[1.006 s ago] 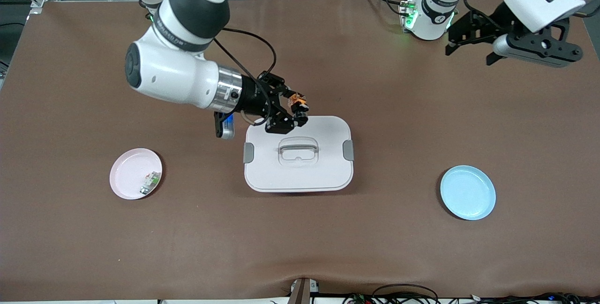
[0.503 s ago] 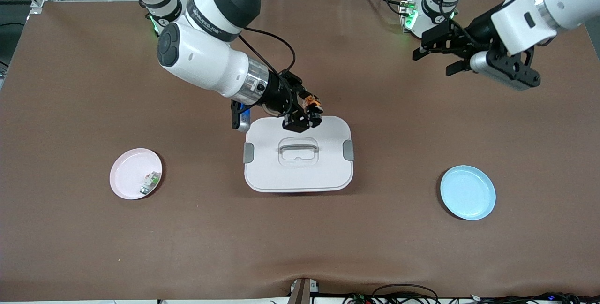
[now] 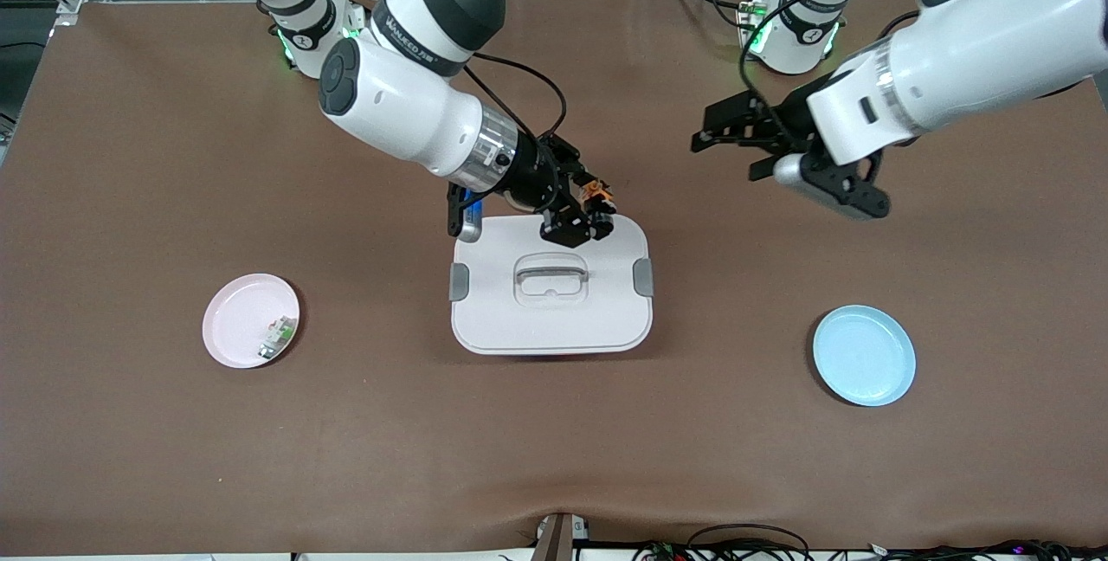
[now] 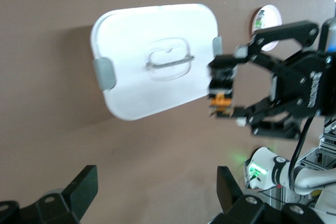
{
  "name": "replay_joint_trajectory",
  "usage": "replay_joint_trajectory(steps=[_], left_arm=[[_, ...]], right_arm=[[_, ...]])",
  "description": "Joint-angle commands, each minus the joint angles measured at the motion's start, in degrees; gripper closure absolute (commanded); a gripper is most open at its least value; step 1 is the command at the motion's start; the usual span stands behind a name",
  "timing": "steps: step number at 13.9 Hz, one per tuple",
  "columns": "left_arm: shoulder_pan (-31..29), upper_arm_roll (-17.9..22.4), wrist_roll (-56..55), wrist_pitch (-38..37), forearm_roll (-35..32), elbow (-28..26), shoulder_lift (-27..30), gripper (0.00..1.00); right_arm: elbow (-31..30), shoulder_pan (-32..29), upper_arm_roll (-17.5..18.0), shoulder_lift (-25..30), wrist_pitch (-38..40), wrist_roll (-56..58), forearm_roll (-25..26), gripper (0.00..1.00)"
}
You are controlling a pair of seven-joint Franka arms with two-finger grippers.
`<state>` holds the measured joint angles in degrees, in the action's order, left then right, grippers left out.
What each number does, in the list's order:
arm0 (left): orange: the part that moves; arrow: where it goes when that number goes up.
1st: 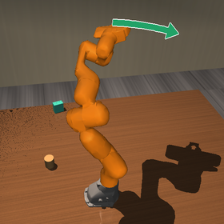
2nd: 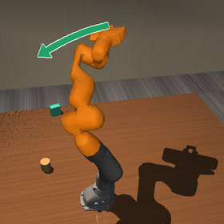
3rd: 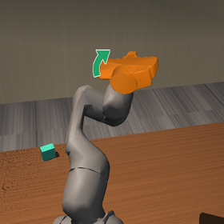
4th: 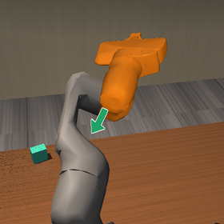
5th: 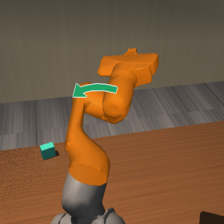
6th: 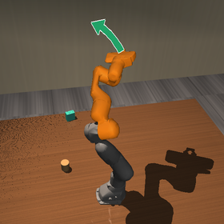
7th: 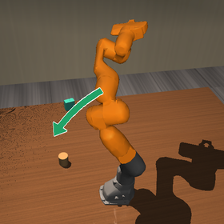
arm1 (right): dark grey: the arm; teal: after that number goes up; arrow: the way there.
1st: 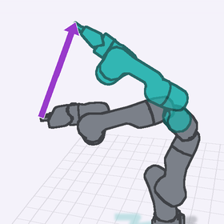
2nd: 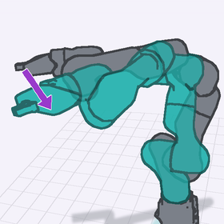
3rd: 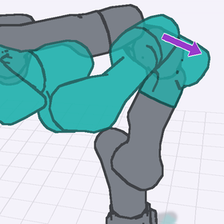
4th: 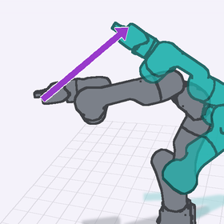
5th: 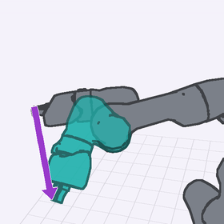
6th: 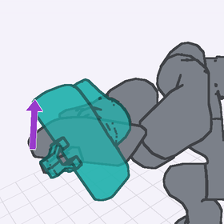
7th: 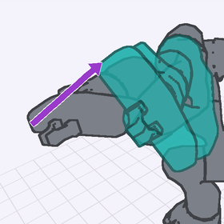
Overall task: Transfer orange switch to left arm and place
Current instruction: 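Hold the switch above the box while the left gripper reaches it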
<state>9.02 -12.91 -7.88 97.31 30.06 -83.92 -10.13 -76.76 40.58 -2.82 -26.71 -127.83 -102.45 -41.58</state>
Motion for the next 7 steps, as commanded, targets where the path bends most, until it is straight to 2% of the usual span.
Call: replay_joint_trajectory(steps=[1,2,7], left_arm=[[1.1,0.1,0.0,3.6,4.5,0.6,-2.1,0.0],[1.2,0.1,0.0,5.1,6.1,0.6,-2.8,0.0],[2.4,0.1,0.5,7.8,6.2,0.5,-5.0,0.0]], right_arm=[[3.5,0.8,-0.3,-2.4,-0.2,-1.9,-0.3,0.7],[3.5,0.8,-0.3,-2.4,-0.2,-1.8,-0.3,0.7],[3.5,1.1,-0.3,-2.4,0.2,-1.5,-0.2,0.7]])
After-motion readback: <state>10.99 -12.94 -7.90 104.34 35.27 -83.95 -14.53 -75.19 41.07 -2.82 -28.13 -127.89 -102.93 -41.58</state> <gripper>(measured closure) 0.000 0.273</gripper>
